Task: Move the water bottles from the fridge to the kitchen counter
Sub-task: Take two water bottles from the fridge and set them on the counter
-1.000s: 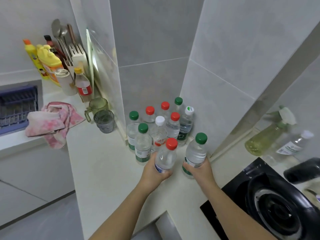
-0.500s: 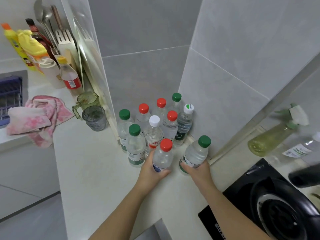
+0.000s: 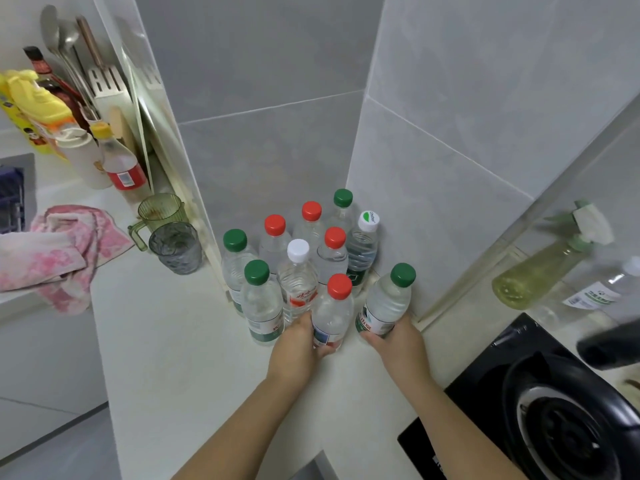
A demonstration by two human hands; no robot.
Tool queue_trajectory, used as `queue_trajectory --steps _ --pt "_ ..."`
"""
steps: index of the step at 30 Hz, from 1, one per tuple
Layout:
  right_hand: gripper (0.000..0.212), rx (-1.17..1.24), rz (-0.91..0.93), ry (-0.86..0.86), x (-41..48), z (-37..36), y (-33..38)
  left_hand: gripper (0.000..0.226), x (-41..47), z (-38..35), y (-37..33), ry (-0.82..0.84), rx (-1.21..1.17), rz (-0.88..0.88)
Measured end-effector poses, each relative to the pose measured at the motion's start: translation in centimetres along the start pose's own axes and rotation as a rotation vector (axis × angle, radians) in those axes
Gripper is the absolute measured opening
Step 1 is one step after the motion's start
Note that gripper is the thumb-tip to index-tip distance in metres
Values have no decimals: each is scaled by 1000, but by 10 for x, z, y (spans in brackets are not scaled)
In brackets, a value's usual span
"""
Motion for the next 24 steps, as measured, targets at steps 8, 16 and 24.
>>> queue_trajectory --steps 8,16,24 --pt "44 -35 -1 -92 22 -5 -6 44 22 -13 -16 23 275 58" --pt "36 -24 5 -110 33 -15 -10 43 26 -21 -15 74 402 85" --pt "40 0 57 -108 35 -22 -17 50 21 -21 -24 51 448 90"
Point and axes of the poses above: each hand's wrist, its own x-axis towards the middle knuckle, its own z-axis out of the back of the hand, y = z × x, the point moved 1 cm from there along x, towards the middle knuckle, and after that the axes turned 5 degrees about y, right-handed, at the moved point
